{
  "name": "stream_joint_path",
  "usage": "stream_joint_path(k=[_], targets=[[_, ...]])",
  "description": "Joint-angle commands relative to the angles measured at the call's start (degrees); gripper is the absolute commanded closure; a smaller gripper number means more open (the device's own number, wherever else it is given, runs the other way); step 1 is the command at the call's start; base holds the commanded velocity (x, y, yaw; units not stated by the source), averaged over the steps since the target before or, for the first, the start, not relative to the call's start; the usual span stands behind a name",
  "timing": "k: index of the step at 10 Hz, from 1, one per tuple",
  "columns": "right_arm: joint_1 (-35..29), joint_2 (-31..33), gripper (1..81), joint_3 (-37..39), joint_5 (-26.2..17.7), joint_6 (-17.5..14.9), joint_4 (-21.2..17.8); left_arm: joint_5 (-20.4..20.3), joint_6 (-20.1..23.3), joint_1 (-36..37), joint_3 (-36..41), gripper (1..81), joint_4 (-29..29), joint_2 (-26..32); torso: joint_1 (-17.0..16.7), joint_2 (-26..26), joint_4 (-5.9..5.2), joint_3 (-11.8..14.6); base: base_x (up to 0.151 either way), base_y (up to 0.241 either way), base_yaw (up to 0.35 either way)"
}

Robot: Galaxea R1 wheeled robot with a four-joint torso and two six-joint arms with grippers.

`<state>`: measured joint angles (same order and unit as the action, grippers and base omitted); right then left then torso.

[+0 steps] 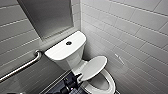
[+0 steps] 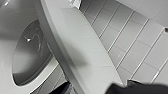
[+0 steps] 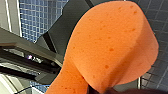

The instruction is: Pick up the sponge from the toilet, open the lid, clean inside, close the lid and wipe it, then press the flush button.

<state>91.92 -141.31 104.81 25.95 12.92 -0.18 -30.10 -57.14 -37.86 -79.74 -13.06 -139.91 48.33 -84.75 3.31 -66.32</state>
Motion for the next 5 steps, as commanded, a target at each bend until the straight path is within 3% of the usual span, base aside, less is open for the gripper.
stream_joint_path(k=[1, 5], targets=[[1.6, 1.2, 81.1, -0.2, -4.0, 0.0, 0.6, -1.3, -0.1, 6.9, 0.2, 1.0, 1.7, 1.0, 0.0, 0.0, 0.0, 0.0, 0.0, 0.0, 0.0], [2.1, 0.0, 81.1, 1.4, -4.0, 0.1, 0.5, 0.1, -3.5, 13.0, -6.0, 1.0, 1.1, 0.5, 0.0, 0.0, 0.0, 0.0, 0.0, 0.0, 0.0]])
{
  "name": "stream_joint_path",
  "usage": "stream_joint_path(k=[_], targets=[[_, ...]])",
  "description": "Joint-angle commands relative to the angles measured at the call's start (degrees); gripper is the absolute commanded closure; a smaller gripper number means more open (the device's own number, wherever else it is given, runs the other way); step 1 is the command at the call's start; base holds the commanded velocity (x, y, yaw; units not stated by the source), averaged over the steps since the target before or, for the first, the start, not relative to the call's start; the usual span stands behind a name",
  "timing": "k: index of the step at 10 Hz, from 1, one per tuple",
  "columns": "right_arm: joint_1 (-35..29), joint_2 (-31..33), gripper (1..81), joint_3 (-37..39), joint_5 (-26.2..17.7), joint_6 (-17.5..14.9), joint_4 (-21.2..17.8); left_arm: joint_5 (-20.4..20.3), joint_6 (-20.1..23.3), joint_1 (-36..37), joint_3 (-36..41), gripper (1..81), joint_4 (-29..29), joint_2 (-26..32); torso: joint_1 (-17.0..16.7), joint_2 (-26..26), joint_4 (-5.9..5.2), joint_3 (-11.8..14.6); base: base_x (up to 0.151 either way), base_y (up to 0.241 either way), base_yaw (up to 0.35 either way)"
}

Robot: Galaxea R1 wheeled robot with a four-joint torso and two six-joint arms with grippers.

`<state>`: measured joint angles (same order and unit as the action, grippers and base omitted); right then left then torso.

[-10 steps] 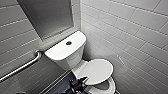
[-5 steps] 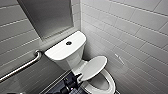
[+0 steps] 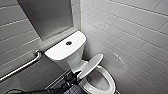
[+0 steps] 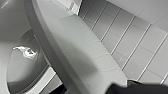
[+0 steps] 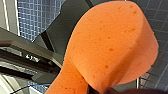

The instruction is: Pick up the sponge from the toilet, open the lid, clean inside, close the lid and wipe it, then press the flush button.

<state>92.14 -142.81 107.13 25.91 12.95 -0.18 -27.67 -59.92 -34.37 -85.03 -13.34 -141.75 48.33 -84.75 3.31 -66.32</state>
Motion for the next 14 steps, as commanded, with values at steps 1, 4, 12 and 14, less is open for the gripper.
stream_joint_path(k=[1, 4, 12, 14], targets=[[1.9, 1.5, 81.1, -0.9, -3.9, 0.1, 0.5, -2.4, -2.7, 10.2, -1.7, 1.0, 1.5, 3.8, 0.0, 0.0, 0.0, 0.0, 0.0, 0.0, 0.0], [1.7, 1.4, 81.1, -1.1, -3.8, 0.1, 0.8, -3.4, -5.4, 9.3, -1.9, 1.0, 2.1, 9.8, 0.0, 0.0, 0.0, 0.0, 0.0, 0.0, 0.0], [1.6, 1.2, 81.1, -0.9, -3.8, -0.1, 1.4, 3.0, -6.7, -8.1, 6.4, 1.0, 49.9, 22.5, 0.0, 0.0, 0.07, 0.0, 0.0, 0.0, 0.0], [1.6, 1.1, 81.1, -0.4, -3.9, -0.8, 1.6, 11.5, -7.4, -17.7, 7.5, 1.0, 75.0, 21.3, 0.0, 0.0, 0.07, 0.0, 0.0, 0.0, 0.0]])
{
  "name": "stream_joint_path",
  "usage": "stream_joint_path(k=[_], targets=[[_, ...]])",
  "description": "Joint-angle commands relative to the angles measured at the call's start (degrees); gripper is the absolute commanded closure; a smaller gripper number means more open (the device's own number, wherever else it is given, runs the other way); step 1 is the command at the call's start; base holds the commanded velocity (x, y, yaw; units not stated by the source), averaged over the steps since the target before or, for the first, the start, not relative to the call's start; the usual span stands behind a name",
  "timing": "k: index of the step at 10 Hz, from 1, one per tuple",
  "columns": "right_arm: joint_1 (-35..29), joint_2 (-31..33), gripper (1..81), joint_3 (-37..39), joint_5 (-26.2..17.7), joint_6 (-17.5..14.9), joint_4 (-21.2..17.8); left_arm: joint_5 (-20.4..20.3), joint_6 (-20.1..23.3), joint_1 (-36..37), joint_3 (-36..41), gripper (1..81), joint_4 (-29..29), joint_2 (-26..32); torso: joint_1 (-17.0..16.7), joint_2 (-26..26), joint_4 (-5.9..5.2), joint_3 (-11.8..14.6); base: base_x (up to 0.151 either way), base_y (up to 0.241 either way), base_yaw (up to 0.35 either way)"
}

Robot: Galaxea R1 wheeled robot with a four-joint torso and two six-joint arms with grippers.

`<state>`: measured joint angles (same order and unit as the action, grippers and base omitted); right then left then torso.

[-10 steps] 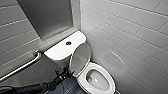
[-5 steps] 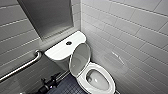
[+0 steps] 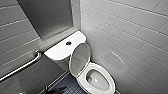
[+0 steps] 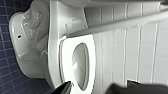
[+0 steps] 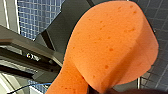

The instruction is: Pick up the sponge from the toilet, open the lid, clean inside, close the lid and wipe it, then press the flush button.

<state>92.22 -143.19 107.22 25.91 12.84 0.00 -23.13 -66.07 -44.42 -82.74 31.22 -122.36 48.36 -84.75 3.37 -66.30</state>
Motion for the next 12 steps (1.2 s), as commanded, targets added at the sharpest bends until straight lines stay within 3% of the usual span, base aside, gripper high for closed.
stream_joint_path(k=[1, 2, 6, 12], targets=[[1.5, 1.3, 81.1, -0.1, -3.9, -0.7, 2.9, 10.5, -1.3, -13.3, 3.4, 1.0, 39.8, 0.5, 0.0, 0.0, 0.0, 0.0, 0.0, 0.0, 0.0], [1.7, 1.2, 81.1, -0.1, -3.9, -0.7, 3.9, 10.8, -1.2, -18.2, 0.7, 1.0, 44.0, -0.7, 0.0, 0.0, 0.0, 0.0, 0.0, 0.0, 0.0], [1.8, -1.1, 81.1, 1.6, -4.1, -0.7, 7.2, 12.8, -0.6, -31.5, -11.4, 1.0, 46.1, -9.1, 0.0, 0.0, 0.0, 0.0, 0.0, 0.0, 0.0], [1.1, -4.2, 81.1, 4.1, -4.1, -0.7, 7.3, 12.8, -1.3, -38.4, -32.6, 1.0, 46.8, -20.3, 0.0, 0.0, 0.0, 0.1, 0.0, 0.0, 0.0]])
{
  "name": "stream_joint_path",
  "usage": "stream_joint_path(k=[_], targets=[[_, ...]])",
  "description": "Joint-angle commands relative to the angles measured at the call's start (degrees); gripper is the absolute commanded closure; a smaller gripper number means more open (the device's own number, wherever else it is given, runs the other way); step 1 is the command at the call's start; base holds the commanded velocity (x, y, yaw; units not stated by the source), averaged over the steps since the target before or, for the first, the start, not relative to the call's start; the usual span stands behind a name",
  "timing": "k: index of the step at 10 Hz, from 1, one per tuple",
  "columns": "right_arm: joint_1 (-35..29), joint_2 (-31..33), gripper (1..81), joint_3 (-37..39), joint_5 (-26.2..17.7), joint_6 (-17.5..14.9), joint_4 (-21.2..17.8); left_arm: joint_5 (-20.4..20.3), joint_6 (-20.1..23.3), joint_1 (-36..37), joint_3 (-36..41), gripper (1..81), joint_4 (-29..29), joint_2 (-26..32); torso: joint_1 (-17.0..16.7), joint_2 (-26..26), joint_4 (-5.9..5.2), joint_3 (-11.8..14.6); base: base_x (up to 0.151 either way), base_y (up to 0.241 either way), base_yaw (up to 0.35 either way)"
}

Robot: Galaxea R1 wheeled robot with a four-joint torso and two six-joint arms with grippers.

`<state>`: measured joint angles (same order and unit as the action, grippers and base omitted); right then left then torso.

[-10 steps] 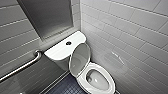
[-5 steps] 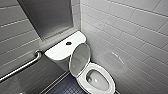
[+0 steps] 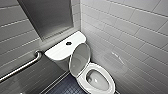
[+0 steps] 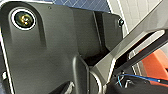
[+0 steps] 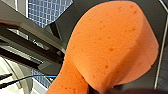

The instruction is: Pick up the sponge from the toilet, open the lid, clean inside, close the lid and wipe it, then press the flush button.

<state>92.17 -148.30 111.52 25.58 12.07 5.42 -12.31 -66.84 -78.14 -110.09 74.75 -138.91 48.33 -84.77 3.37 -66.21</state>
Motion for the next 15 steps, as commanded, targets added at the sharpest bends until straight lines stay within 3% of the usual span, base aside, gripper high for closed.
stream_joint_path(k=[1, 3, 4, 5, 6, 7, 8, 9, 10, 11, 12, 15], targets=[[1.1, 0.3, 81.1, 0.6, -3.8, 0.1, 1.9, 2.0, -0.5, -5.6, -7.1, 1.0, 3.4, -4.4, 0.0, 0.0, 0.0, 0.0, 0.0, 0.0, 0.0], [1.2, 0.2, 81.1, 0.8, -3.9, 0.1, 1.9, 4.1, -0.6, -6.5, -8.8, 1.0, 2.5, -5.1, 0.0, 0.0, 0.0, 0.0, 0.0, 0.0, 0.0], [1.2, 0.3, 81.1, 0.8, -4.0, 0.1, 1.9, 8.5, -0.1, -6.7, -8.1, 1.0, 2.3, -5.8, 0.0, 0.0, 0.0, 0.0, 0.0, 0.0, 0.0], [1.3, 0.4, 81.1, 0.8, -3.9, 0.1, 1.9, 16.6, 2.0, -7.3, -5.4, 1.0, 0.3, -7.3, 0.0, 0.0, 0.0, 0.0, 0.0, 0.0, 0.0], [1.3, 0.8, 81.1, 0.8, -3.7, 0.6, 1.9, 22.6, 10.9, -7.3, -3.0, 1.0, -4.9, -8.2, 0.0, 0.0, 0.0, 0.1, 0.0, 0.0, 0.0], [1.4, 1.4, 81.1, 0.8, -3.6, 0.8, 1.9, 25.2, 27.1, -6.8, -1.2, 1.0, -19.7, -8.2, 0.0, 0.0, 0.0, 0.1, 0.0, 0.0, 0.0], [1.3, 1.5, 81.1, 0.8, -4.2, 0.8, 1.9, 25.1, 38.8, -6.3, -0.8, 1.0, -31.4, -7.9, 0.0, 0.0, 0.0, 0.1, 0.0, 0.0, 0.0], [1.4, 1.8, 81.1, 0.9, -4.5, 0.9, 1.8, 20.7, 33.8, -5.6, -3.4, 1.0, -27.0, -7.7, 0.0, 0.0, 0.0, 0.1, 0.0, 0.0, 0.0], [1.9, 2.5, 81.1, 0.1, -4.7, 1.4, 0.7, 23.4, 66.4, -5.0, -0.6, 1.0, -58.2, -7.4, 0.0, 0.0, 0.0, 0.1, 0.0, 0.0, 0.0], [2.5, 3.5, 81.1, -1.0, -4.1, 2.5, -1.2, 23.4, 69.9, -4.5, -0.6, 1.0, -61.7, -7.7, 0.0, -0.1, 0.0, 0.1, 0.0, 0.0, 0.0], [2.2, 6.1, 81.1, -5.0, -3.8, 2.4, -6.0, 23.8, 70.3, -4.1, -0.8, 1.0, -63.1, -8.1, 0.0, -0.1, 0.0, 0.1, 0.0, 0.0, 0.0], [-0.6, 19.1, 81.1, -21.8, -3.5, 1.8, -6.0, 23.8, 69.9, -4.1, -1.8, 1.0, -63.5, -9.6, 0.0, -0.1, 0.0, 0.1, 0.0, 0.0, 0.0]])
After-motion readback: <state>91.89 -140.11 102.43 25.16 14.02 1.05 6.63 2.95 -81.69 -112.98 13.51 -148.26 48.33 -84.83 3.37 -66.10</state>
